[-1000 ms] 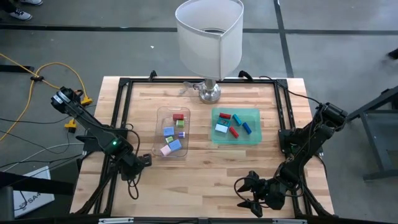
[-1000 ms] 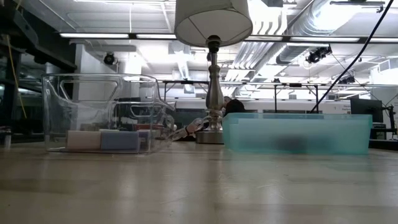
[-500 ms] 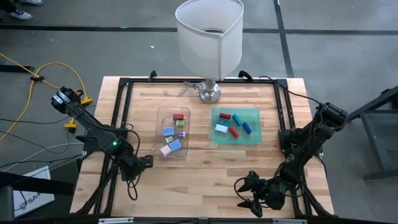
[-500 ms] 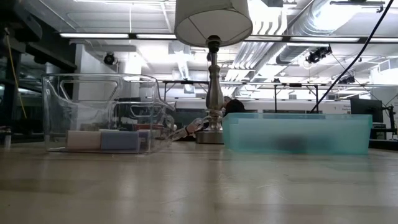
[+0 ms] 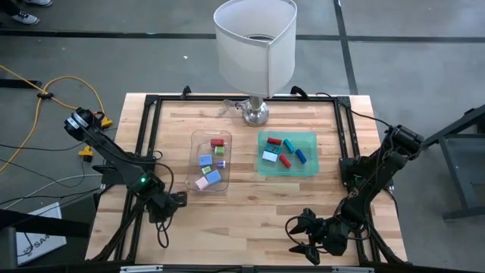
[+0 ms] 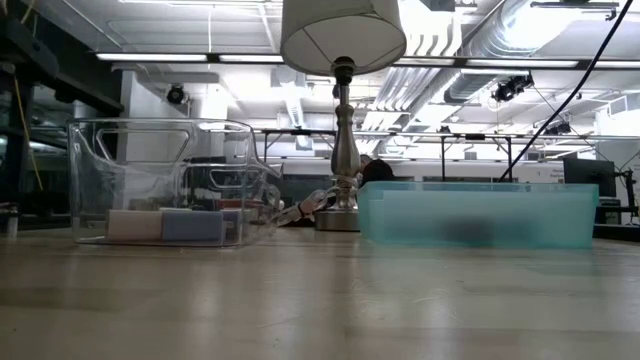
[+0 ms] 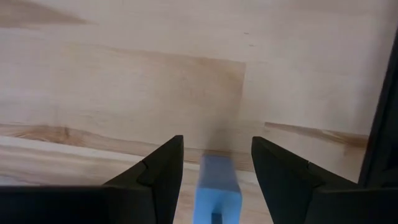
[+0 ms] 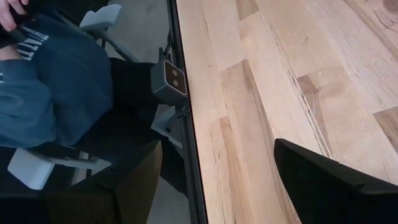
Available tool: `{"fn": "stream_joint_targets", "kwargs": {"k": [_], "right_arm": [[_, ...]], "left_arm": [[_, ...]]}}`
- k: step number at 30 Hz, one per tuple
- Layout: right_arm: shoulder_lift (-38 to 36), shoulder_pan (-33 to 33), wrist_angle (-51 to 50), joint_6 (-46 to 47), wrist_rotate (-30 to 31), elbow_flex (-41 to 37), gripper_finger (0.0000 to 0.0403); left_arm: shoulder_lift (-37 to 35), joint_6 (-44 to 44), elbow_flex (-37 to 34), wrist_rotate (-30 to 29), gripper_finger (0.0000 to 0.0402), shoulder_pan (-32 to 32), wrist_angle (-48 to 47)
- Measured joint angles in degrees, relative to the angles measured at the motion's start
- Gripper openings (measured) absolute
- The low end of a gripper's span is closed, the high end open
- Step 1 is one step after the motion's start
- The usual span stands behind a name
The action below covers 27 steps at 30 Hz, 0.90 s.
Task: Pick & Place Office items
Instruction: Put the blue charger adapter into the transparent bin
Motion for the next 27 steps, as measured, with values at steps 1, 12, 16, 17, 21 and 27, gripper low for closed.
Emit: {"fn": "stream_joint_targets", "kwargs": {"k": [1, 12, 16, 17, 21, 27], "right_arm": [[0.0, 0.0, 0.0, 0.0, 0.0, 0.0, 0.0298], [0.0, 0.0, 0.0, 0.0, 0.0, 0.0, 0.0298], [0.0, 0.0, 0.0, 0.0, 0.0, 0.0, 0.0298], [0.0, 0.0, 0.0, 0.0, 0.0, 0.0, 0.0298], [0.0, 0.0, 0.0, 0.0, 0.0, 0.0, 0.0298], [0.0, 0.0, 0.0, 0.0, 0.0, 0.0, 0.0298]], "left_arm": [[0.0, 0.0, -0.3, -0.3, 0.0181, 0.0, 0.1], [0.0, 1.0, -3.6, -0.9, 0.0181, 0.4, 1.9], [0.0, 2.7, -3.7, -0.9, 0.0181, 2.0, 1.7], [0.0, 3.2, -3.7, -1.0, 0.0181, 2.4, 1.5], [0.0, 4.5, -3.7, -1.0, 0.0181, 4.3, 0.6], [0.0, 5.8, -3.7, -1.0, 0.0181, 5.8, -0.5]]}}
